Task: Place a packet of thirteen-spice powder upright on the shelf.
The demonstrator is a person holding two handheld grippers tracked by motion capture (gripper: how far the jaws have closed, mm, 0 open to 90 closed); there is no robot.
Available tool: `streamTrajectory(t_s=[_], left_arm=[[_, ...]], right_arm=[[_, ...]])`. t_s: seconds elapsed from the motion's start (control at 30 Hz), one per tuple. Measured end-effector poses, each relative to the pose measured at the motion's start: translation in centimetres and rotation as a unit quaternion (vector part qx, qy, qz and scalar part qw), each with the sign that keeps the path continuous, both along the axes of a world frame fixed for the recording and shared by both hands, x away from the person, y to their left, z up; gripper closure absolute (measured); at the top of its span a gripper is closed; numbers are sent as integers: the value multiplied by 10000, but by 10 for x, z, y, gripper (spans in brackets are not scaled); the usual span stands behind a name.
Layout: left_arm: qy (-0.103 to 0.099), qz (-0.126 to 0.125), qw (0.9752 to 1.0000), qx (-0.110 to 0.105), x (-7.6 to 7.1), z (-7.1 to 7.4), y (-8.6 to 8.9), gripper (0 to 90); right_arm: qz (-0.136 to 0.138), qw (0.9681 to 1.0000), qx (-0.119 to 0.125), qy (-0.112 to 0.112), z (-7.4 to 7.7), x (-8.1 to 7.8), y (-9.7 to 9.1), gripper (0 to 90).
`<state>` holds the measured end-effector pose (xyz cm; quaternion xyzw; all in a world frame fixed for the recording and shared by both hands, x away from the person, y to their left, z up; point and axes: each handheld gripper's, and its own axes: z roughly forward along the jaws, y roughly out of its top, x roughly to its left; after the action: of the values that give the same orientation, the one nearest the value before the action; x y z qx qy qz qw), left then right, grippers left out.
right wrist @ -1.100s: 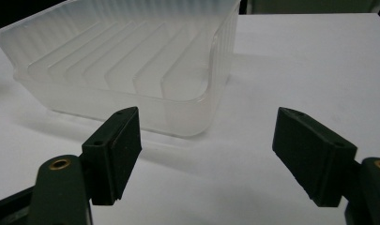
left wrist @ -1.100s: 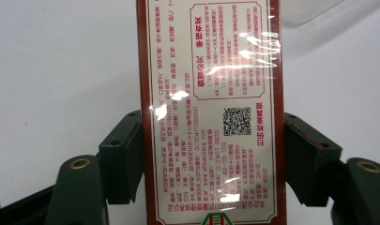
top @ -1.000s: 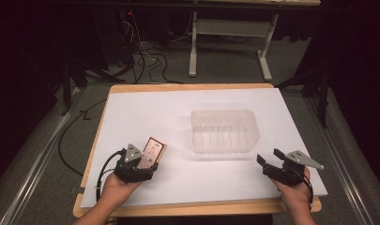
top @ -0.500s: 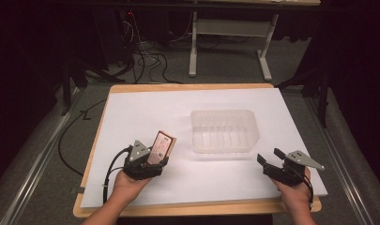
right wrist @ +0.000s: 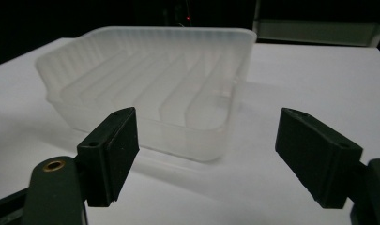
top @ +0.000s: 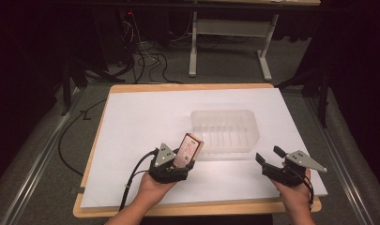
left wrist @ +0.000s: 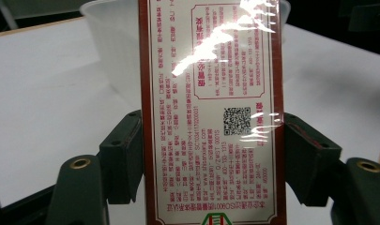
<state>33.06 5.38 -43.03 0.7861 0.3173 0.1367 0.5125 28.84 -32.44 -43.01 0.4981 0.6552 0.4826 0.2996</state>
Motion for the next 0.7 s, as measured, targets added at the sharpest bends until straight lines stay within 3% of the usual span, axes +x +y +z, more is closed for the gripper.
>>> streamTrajectory(t_s=[0.1,0.33,0.7], left_arm=[[-14,-166,9999,-4,-4,-1,-10,323],[-162,-244,9995,128,-10,-3,-15,323],[-179,-280,9993,192,-18,-9,-19,323]], right_arm=[[184,9998,53,-75,9,-3,10,218],[582,9982,42,-99,17,-4,37,212],[1021,9946,191,-46,36,19,79,209]])
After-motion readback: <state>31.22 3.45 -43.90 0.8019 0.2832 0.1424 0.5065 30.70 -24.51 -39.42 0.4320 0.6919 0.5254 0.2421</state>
